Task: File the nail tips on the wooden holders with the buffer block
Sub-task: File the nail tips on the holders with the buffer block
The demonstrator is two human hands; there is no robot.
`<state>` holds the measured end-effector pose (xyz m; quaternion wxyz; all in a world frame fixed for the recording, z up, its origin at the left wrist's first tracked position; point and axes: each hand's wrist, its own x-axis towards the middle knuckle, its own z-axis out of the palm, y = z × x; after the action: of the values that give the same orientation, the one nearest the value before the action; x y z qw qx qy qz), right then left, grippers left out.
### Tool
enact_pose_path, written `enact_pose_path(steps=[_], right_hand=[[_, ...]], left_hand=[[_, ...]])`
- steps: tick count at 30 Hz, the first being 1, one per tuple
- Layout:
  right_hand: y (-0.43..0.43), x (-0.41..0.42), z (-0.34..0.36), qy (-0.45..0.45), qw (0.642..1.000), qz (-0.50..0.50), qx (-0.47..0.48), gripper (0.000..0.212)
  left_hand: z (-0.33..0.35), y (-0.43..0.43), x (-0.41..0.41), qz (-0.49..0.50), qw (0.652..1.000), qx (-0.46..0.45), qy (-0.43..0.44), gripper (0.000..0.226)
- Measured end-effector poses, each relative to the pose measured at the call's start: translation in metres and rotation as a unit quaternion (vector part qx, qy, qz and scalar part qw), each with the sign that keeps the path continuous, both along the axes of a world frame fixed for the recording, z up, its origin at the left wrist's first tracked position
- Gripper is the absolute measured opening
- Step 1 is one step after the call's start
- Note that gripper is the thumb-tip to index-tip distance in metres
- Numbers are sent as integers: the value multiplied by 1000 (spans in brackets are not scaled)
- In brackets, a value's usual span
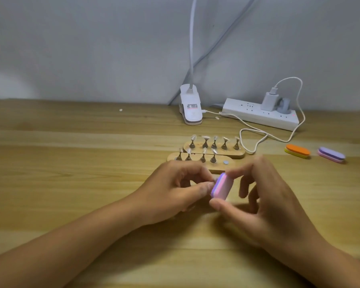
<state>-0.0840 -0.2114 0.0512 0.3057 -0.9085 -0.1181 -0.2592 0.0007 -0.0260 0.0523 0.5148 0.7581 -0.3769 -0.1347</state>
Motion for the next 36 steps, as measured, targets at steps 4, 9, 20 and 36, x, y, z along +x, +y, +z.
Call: enact_pose_path(steps=[4, 9, 20, 36], right_hand=[[-3, 2, 1, 17, 995, 4, 101, 41], [0, 0, -4, 0, 999, 36, 14, 40], [-4, 2, 1, 25, 995, 7, 97, 43], [-2, -2, 4, 38, 997, -12, 64, 39]], left_hand=[[-1, -2, 1, 4, 1000, -2, -6, 9], [-2, -1, 1, 1, 1000, -10, -1, 9], [-5, -1, 3, 7, 1000, 0, -27, 11], [0, -1, 2, 25, 999, 21, -31, 9]])
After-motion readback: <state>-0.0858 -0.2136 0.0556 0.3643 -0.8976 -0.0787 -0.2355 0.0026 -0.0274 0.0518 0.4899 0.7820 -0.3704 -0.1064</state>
